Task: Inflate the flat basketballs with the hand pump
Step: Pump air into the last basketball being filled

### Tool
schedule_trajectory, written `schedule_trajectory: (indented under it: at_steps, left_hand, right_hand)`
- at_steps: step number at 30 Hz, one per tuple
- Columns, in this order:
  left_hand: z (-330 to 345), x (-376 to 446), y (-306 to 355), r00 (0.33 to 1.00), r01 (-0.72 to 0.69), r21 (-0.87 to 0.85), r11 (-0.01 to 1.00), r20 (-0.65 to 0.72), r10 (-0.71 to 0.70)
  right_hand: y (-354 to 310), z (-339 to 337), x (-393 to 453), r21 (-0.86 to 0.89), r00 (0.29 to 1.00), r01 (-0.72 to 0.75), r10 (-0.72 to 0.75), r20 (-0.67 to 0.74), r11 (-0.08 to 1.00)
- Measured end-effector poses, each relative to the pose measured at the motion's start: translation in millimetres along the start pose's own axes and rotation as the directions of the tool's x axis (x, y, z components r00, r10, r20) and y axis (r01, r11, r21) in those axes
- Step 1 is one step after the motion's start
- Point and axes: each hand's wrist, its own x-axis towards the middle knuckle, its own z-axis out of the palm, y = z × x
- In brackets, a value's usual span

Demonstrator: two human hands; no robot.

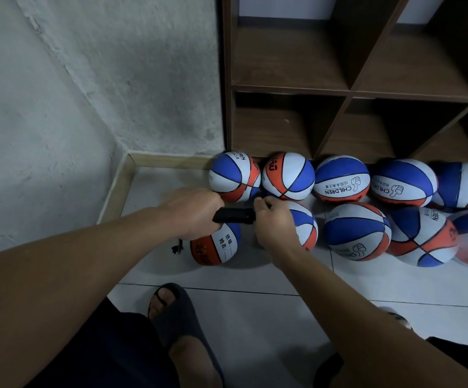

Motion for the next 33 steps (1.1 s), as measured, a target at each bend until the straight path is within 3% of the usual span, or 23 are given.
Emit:
schedule_trajectory:
  at_steps: [8,14,19,25,33]
  left_hand:
    - [-1,1,-6,0.999,-0.005,-0.035,0.999,0.037,0.006]
    - [-11,5,-35,0.991,0.108,-0.197,0.974,0.101,-0.089]
    - [-10,5,-15,0.994,0.088,-0.168,0.982,0.078,-0.076]
    - [-12,1,5,0.999,0.05,0.024,0.998,0.015,-0.05]
    - [0,-1,8,0.999,0.044,-0.019,0.999,0.028,-0.044]
  right_hand:
    - [0,-10,7,-0.002,0.998,-0.028,0.028,0.06,1.0]
    - [2,-66,38,0.097,0.987,-0.123,0.131,-0.089,0.988]
    - [3,-58,33,0.082,0.976,-0.126,0.138,-0.167,0.989]
    - [2,-17,8,0.038,0.996,-0.032,0.035,-0.084,0.999]
    - [6,-1,6,0.045,0.999,-0.039,0.039,0.0,0.998]
